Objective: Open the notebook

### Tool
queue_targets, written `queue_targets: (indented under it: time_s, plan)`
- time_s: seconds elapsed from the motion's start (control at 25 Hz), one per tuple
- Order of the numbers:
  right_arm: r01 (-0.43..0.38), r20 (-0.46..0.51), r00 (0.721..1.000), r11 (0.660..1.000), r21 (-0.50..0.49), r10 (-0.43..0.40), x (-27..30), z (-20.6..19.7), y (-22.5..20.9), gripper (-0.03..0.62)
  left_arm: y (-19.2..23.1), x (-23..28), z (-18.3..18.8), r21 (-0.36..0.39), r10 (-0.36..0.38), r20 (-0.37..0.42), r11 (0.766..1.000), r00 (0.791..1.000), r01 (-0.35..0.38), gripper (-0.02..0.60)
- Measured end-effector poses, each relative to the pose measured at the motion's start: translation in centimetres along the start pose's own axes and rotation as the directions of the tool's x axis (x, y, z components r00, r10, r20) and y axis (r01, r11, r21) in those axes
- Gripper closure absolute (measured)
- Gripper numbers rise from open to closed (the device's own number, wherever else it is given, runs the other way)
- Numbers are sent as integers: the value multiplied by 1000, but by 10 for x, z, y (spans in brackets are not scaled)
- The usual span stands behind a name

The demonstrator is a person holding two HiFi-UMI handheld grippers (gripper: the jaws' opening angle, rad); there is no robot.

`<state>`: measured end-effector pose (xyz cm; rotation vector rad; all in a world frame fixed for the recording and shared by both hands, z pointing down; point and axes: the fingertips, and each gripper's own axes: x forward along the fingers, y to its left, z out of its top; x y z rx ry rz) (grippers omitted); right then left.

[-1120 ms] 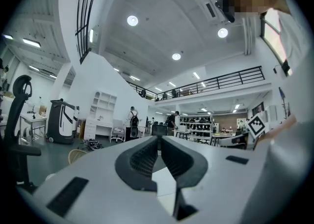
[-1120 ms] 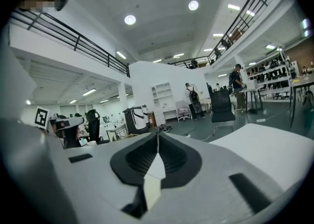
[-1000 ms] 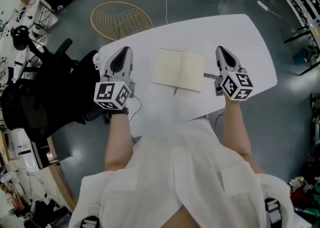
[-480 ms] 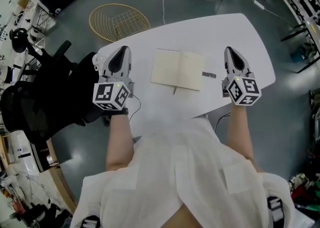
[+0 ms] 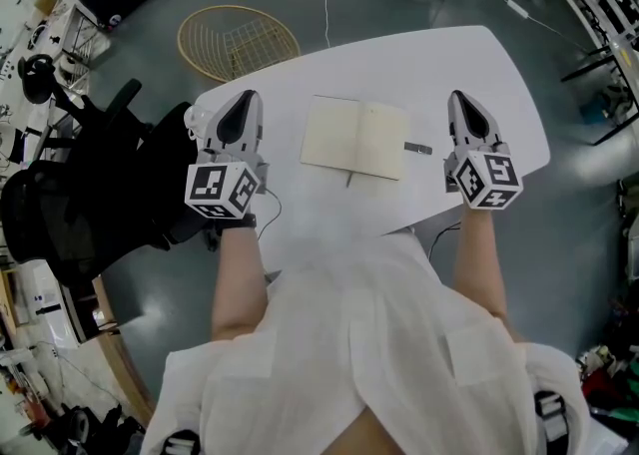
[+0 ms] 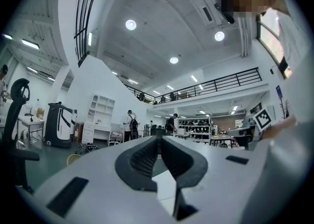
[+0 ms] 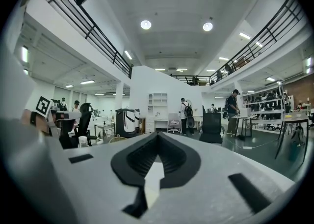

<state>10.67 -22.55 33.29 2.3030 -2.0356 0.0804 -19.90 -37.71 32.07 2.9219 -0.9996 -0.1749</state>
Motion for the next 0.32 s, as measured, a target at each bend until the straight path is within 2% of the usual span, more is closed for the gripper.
queue_targets:
  time_s: [0.32]
  plan:
    - [-9, -8, 1000, 1000, -23, 9, 4, 1, 4, 592, 5, 1, -1, -2, 2, -2, 1000, 1000, -2, 560]
